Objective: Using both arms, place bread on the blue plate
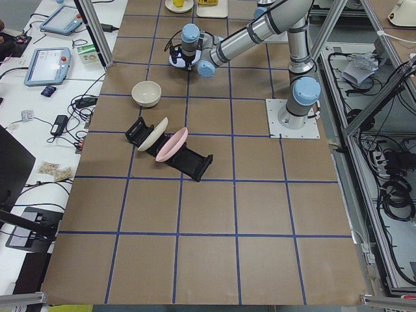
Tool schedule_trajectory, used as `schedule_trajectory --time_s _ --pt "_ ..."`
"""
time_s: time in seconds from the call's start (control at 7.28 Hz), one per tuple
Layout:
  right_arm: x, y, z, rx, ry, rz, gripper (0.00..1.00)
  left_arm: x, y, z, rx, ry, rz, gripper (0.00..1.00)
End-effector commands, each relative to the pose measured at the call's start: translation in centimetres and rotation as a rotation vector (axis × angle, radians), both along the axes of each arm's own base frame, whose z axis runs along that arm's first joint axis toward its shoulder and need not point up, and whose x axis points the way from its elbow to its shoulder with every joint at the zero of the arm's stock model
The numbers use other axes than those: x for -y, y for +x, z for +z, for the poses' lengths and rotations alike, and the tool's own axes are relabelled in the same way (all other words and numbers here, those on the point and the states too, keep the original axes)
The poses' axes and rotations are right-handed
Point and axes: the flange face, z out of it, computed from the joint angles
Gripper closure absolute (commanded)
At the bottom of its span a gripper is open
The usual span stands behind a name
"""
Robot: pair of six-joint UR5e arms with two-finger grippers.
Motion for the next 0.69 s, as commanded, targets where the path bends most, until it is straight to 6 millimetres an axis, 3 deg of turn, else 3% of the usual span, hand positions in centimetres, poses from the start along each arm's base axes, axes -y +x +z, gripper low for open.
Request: schedule_trajectory --time_s 0.0,0.41,0.55 --pt "0.4 -0.4 -0.4 -0.004 0.005 0.007 0.11 -0.1 0.0 -0.2 0.000 0.005 0.001 1.00" --pt "0.7 -1.3 0.2 -0.044 0.021 -0.006 0.80 -1.2 0.2 -1.3 0.005 0.032 0.003 1.00" --pt "0.7 -1.1 0.4 -0.041 0.013 -0.009 0.89 -1.2 0.2 -1.2 0.005 0.030 0.003 0.81"
